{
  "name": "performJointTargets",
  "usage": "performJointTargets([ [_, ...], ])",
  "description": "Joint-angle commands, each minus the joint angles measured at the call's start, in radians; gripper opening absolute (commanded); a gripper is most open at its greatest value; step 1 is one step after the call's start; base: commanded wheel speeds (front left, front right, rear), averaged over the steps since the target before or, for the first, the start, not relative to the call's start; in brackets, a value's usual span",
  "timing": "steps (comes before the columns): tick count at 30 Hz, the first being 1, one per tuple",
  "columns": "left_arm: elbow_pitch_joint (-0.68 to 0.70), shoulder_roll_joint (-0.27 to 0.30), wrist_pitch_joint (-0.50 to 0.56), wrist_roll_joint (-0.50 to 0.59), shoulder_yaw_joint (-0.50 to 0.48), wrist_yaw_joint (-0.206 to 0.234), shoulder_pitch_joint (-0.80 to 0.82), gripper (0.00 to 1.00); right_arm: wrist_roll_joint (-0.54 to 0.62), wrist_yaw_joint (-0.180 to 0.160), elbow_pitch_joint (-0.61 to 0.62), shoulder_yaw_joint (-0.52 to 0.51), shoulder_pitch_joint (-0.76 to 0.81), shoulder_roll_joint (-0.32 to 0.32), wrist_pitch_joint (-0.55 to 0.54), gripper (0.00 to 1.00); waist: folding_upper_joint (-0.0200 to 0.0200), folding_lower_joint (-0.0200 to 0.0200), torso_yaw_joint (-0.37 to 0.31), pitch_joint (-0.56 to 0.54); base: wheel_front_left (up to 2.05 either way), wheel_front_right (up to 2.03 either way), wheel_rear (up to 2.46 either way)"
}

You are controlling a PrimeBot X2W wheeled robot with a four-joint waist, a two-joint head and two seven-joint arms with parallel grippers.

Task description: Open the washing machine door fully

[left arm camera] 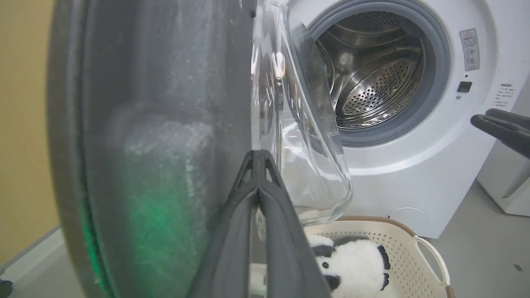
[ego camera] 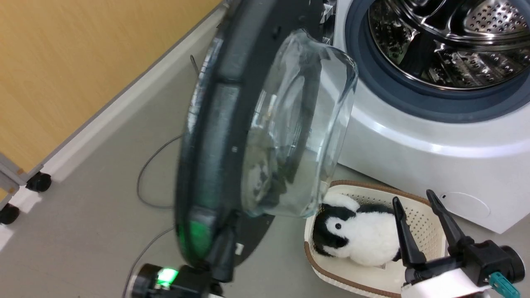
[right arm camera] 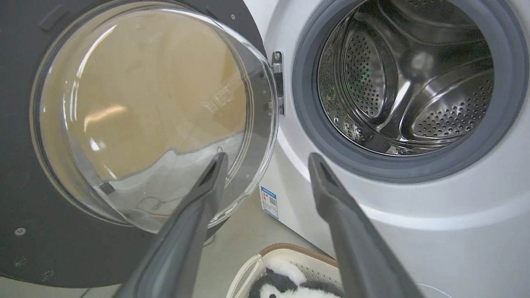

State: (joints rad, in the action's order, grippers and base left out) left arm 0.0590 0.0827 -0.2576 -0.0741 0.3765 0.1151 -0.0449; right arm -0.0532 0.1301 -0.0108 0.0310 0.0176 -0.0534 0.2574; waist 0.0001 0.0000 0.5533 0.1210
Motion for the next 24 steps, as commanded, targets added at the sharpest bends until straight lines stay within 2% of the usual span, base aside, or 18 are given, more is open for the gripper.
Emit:
performJointTargets([
  [1,-0.002,0.008,-0.004,-0.009,-0.028,0.013,-0.008,0.0,0.008,0.001,-0.005,0.006,-0.019,0.003,0.004,1.0,-0.0001,0.0,0.002,0.006,0.0,0.0,0.0],
  [7,-0.007,0.018,-0.004,-0.038,-0.17,0.047,-0.008,0.0,0.021,0.001,-0.009,0.01,-0.034,0.003,0.004,1.0,-0.0001,0.0,0.004,0.025,0.0,0.0,0.0],
  [14,-0.043,0.008,-0.004,-0.082,-0.317,0.052,0.036,0.0,0.044,0.001,-0.007,-0.008,-0.034,0.002,0.004,1.0,-0.0001,0.0,0.007,0.06,0.0,0.0,0.0],
  [24,-0.17,-0.021,-0.004,-0.117,-0.477,0.009,0.177,0.0,0.058,0.001,0.005,-0.026,-0.044,-0.019,0.004,1.0,-0.0001,0.0,0.008,0.116,0.0,0.0,0.0],
])
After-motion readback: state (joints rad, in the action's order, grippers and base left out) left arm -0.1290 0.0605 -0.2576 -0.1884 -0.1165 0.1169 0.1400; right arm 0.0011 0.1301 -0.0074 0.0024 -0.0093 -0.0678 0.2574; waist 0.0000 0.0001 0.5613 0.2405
